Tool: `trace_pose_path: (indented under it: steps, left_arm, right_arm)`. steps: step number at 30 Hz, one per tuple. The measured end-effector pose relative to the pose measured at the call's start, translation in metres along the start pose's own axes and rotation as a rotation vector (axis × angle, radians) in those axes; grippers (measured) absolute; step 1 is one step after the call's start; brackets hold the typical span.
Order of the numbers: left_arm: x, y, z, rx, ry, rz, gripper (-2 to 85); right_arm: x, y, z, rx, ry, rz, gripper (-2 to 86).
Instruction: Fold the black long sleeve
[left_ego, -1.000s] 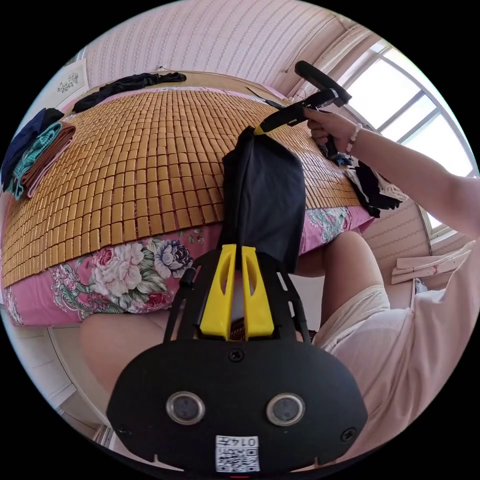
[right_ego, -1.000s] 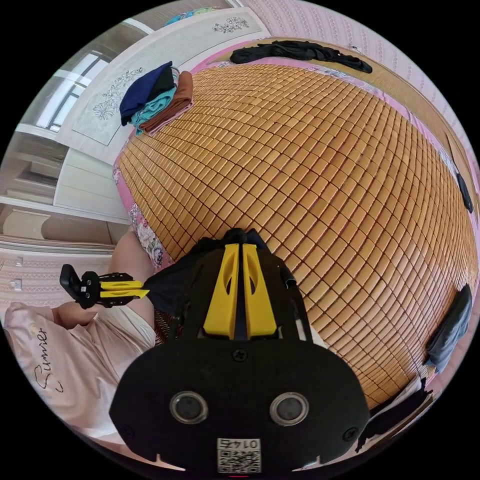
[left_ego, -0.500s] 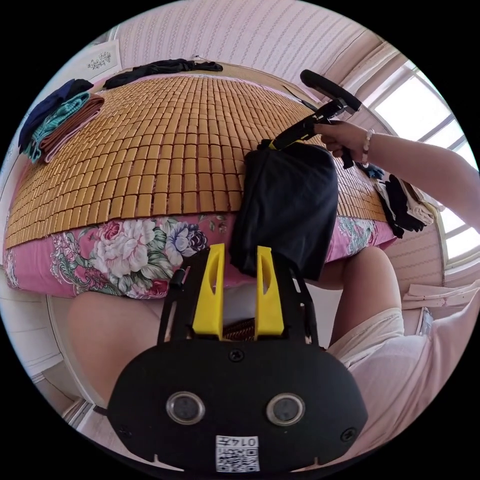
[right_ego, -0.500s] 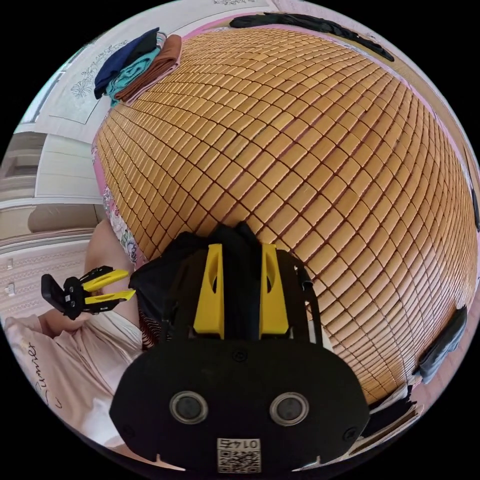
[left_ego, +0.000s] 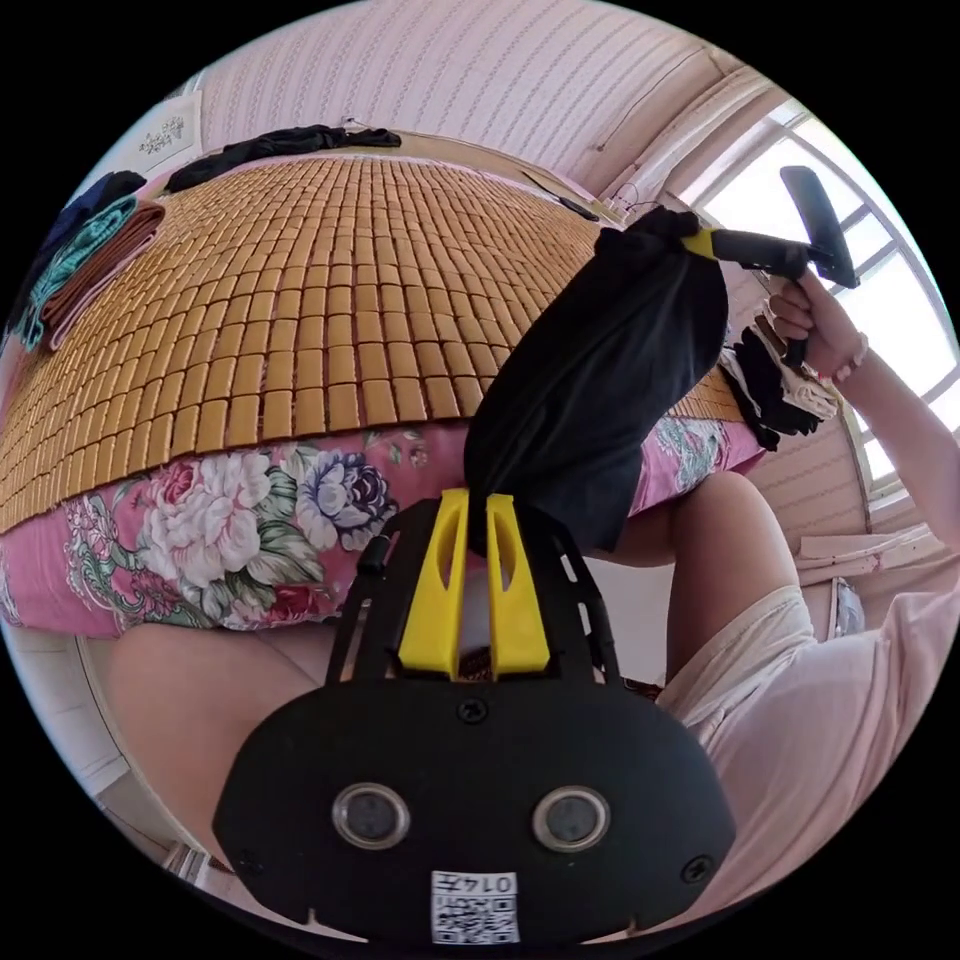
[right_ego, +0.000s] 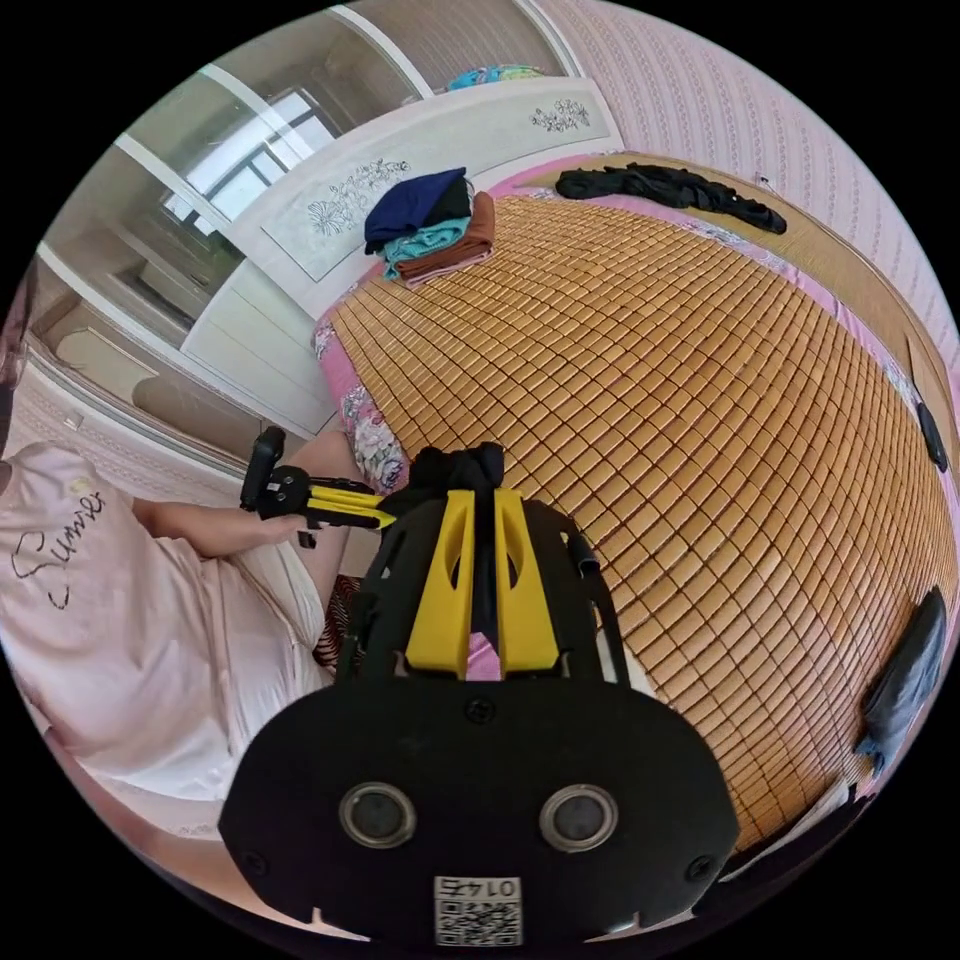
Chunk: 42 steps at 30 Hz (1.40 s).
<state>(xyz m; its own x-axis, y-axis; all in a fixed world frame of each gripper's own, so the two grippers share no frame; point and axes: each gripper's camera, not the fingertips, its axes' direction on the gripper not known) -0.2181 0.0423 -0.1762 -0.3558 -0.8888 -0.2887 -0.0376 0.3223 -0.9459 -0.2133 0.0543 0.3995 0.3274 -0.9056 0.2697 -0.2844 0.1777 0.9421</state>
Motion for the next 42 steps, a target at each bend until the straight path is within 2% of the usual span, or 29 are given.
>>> trace_pose_path:
  steps: [8, 12, 16, 20, 24, 27, 29, 30, 32, 33, 34, 35, 37, 39, 42]
  left_arm:
    - [0.076, 0.004, -0.079, 0.22, -0.069, 0.295, 0.2]
    - [0.112, -0.011, -0.118, 0.287, -0.082, 0.378, 0.0]
    - [0.15, -0.052, -0.146, 0.324, -0.101, 0.479, 0.0]
    - [0.19, -0.11, -0.144, 0.314, -0.024, 0.553, -0.1]
    - [0.244, -0.166, -0.117, 0.335, 0.002, 0.681, 0.1]
    - [0.3, -0.234, -0.085, 0.351, 0.064, 0.744, 0.5]
    - [0.35, -0.309, -0.055, 0.391, 0.15, 0.741, 1.8]
    - [0.362, -0.332, -0.044, 0.399, 0.167, 0.72, 2.4]
    - [0.4, -0.425, 0.017, 0.361, 0.186, 0.586, 4.3]
    - [0.404, -0.445, 0.035, 0.334, 0.163, 0.543, 4.4]
    - [0.401, -0.476, 0.066, 0.255, 0.129, 0.379, 4.5]
    - [0.395, -0.49, 0.087, 0.197, 0.167, 0.328, 4.7]
    - [0.379, -0.488, 0.097, 0.197, 0.182, 0.321, 4.8]
    - [0.36, -0.467, 0.093, 0.201, 0.15, 0.413, 4.8]
    - [0.306, -0.397, 0.064, 0.219, 0.086, 0.564, 4.8]
  right_arm:
    - [-0.035, 0.13, -0.081, 0.293, 0.063, 0.171, 2.0]
    - [-0.03, 0.169, -0.101, 0.402, 0.055, 0.255, 2.0]
    - [-0.012, 0.194, -0.116, 0.501, 0.068, 0.31, 2.0]
    - [0.02, 0.211, -0.142, 0.547, 0.132, 0.338, 2.1]
    - [0.058, 0.219, -0.192, 0.502, 0.275, 0.326, 2.2]
    - [0.112, 0.209, -0.25, 0.393, 0.386, 0.342, 2.7]
    - [0.178, 0.192, -0.298, 0.306, 0.499, 0.41, 3.7]
    - [0.2, 0.187, -0.307, 0.272, 0.529, 0.447, 4.2]
    - [0.296, 0.177, -0.332, 0.145, 0.6, 0.7, 5.7]
    - [0.315, 0.18, -0.333, 0.118, 0.622, 0.769, 6.0]
    - [0.344, 0.188, -0.328, 0.067, 0.64, 0.91, 9.3]
    - [0.357, 0.197, -0.319, 0.095, 0.618, 0.984, 12.5]
    - [0.36, 0.207, -0.301, 0.18, 0.568, 0.975, 15.9]
    - [0.343, 0.214, -0.275, 0.229, 0.504, 0.869, 16.9]
    - [0.259, 0.237, -0.213, 0.3, 0.496, 0.661, 16.5]
